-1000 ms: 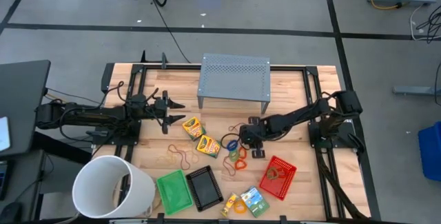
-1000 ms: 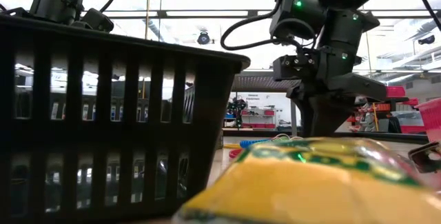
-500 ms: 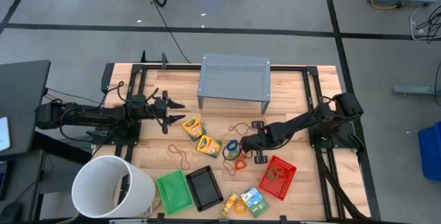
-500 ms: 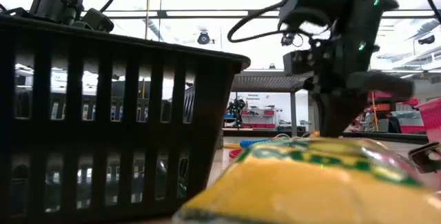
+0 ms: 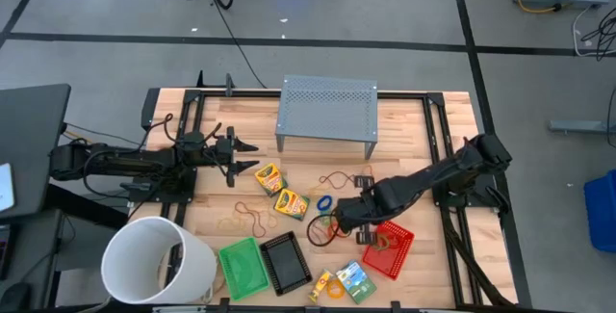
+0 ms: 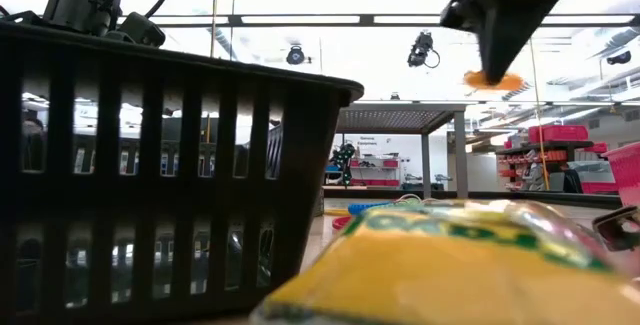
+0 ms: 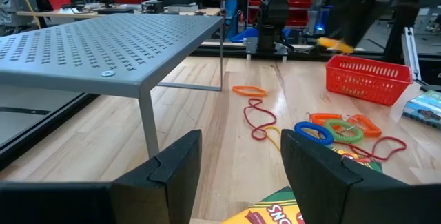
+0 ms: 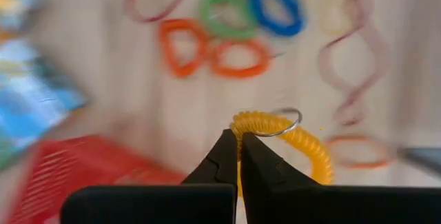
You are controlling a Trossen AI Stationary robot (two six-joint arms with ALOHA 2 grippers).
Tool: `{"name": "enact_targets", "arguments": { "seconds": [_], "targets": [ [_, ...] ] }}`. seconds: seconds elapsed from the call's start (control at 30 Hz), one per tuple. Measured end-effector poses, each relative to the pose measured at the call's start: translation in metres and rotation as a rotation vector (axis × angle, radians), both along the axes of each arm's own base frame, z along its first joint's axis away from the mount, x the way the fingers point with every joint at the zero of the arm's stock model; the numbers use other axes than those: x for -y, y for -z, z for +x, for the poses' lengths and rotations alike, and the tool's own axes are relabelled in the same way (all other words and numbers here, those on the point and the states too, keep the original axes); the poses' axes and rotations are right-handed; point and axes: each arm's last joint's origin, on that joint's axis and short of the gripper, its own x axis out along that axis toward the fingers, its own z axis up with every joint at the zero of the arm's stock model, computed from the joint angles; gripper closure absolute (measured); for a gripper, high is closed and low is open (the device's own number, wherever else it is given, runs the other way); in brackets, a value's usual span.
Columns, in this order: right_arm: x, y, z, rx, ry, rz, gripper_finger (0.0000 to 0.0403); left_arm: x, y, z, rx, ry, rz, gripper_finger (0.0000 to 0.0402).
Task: Pick & Place Office Desk Supplies
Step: Put the yellow spring keychain into the red bin
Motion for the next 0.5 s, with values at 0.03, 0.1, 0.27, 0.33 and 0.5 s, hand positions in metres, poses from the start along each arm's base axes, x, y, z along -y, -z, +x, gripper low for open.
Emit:
{"name": "enact_targets", "arguments": {
  "seconds": [0.03, 0.1, 0.27, 0.33, 0.5],
  "targets": [
    [-0.003, 0.0, -0.001, -0.013, 0.018, 0.041, 0.0402, 0.0, 0.0, 0.0, 0.0, 0.0, 0.0, 0.0198],
    [-0.009, 0.005, -0.005, -0.054, 0.05, 0.099, 0.0402, 0.0, 0.0, 0.0, 0.001, 0.0, 0.0, 0.0198],
    [-0.024, 0.013, -0.019, -0.149, 0.118, 0.168, 0.0402, 0.0, 0.0, 0.0, 0.001, 0.0, 0.0, 0.0198],
    [-0.03, 0.013, -0.023, -0.179, 0.156, 0.212, 0.0402, 0.0, 0.0, 0.0, 0.002, 0.0, 0.001, 0.0198],
    [-0.045, 0.012, -0.024, -0.197, 0.217, 0.333, 0.0402, 0.0, 0.0, 0.0, 0.002, 0.0, 0.001, 0.0198]
  ]
}}
